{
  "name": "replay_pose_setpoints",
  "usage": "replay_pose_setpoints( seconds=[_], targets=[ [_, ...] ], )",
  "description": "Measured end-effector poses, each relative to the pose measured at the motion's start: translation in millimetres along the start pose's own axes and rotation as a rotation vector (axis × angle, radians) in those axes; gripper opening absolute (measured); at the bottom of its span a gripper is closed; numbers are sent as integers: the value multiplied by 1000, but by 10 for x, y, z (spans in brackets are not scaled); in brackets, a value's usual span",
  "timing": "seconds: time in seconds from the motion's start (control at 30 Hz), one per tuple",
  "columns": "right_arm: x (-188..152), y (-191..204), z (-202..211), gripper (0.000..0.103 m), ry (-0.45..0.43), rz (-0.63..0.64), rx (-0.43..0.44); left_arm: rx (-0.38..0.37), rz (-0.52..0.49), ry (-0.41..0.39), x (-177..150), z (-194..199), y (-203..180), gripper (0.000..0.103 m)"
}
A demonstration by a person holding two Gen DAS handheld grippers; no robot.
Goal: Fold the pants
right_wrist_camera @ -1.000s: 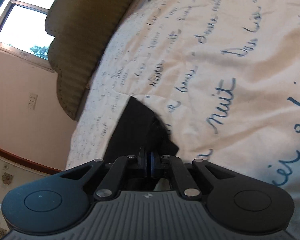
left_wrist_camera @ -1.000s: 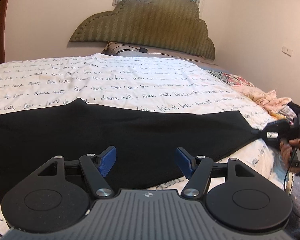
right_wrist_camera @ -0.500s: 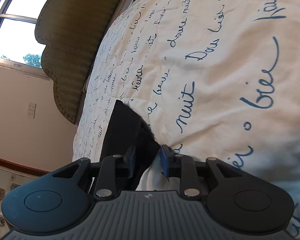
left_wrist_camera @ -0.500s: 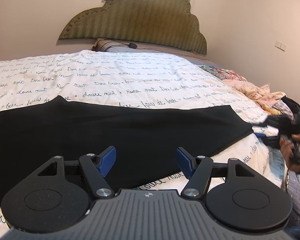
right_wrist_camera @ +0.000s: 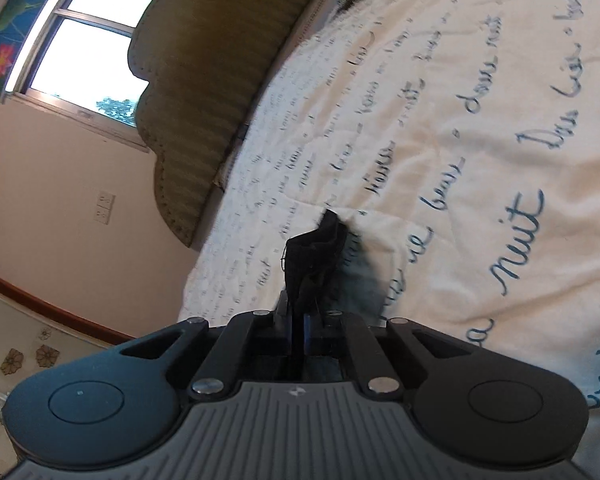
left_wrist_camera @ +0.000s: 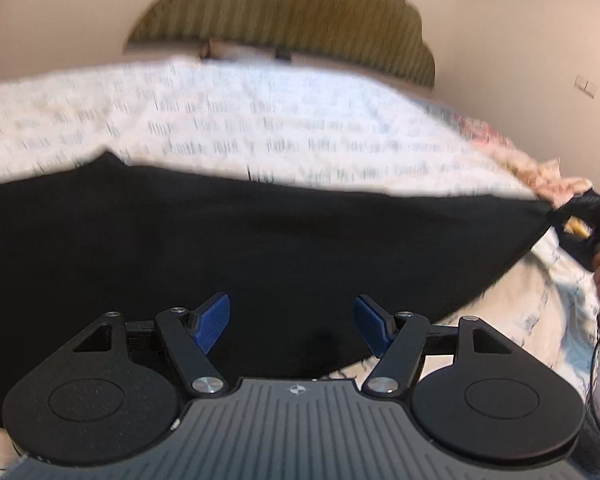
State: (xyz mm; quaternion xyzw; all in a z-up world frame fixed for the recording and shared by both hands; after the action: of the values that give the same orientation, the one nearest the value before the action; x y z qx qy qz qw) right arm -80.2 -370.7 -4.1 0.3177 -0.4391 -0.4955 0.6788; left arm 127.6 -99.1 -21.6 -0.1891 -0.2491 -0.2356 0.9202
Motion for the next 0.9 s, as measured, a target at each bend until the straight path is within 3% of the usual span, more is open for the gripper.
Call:
replay_pose_setpoints(
  seconds=[0.03, 0.1, 0.13, 0.37, 0.47, 0.6, 0.7, 0.77, 0.83, 0.9],
  targets=[
    [-14, -87, -14, 5, 10, 1, -33, 12, -3, 40, -54, -115, 25, 72],
    [-63, -518, -157, 5, 75, -92, -108, 30, -65, 10, -128, -142, -15, 79],
    [-87, -653, -194, 3, 85, -127, -72, 45, -96, 13, -142, -143, -49, 80],
    [-59, -557, -161, 5, 54, -116, -41, 33, -53, -9, -54, 30, -75, 79],
    [-48, -353, -112, 4, 25, -64, -26, -45, 32, -60, 28, 249, -56, 80],
    [-203, 402, -234, 4, 26, 197, -44, -149, 172, -92, 229, 420, 73, 85],
    [-667, 1078, -575, 4, 126, 404, 1, -281, 326, -87, 382, 388, 218, 89],
    [-1125, 1407, -871, 4, 226, 514, 37, -409, 413, -65, 431, 294, 260, 89],
    [-1611, 1557, -1171, 4, 317, 573, 66, -530, 480, -22, 460, 127, 248, 89],
    [-1993, 1533, -1443, 4, 406, 560, 77, -590, 546, 16, 438, -50, 264, 89]
  ],
)
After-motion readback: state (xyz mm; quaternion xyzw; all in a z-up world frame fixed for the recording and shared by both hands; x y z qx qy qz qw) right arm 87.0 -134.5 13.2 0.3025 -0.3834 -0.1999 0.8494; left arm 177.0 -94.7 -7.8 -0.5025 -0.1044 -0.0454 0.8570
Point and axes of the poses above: each gripper's, at about its wrist camera, not at the fingertips, and z roughly against the way its jaws point, y to its left, x to its top, the point moved 8 cm from there along -z, roughly the way its jaws point, and after that the axes turned 12 degrees about y, right-handed, at the moved point
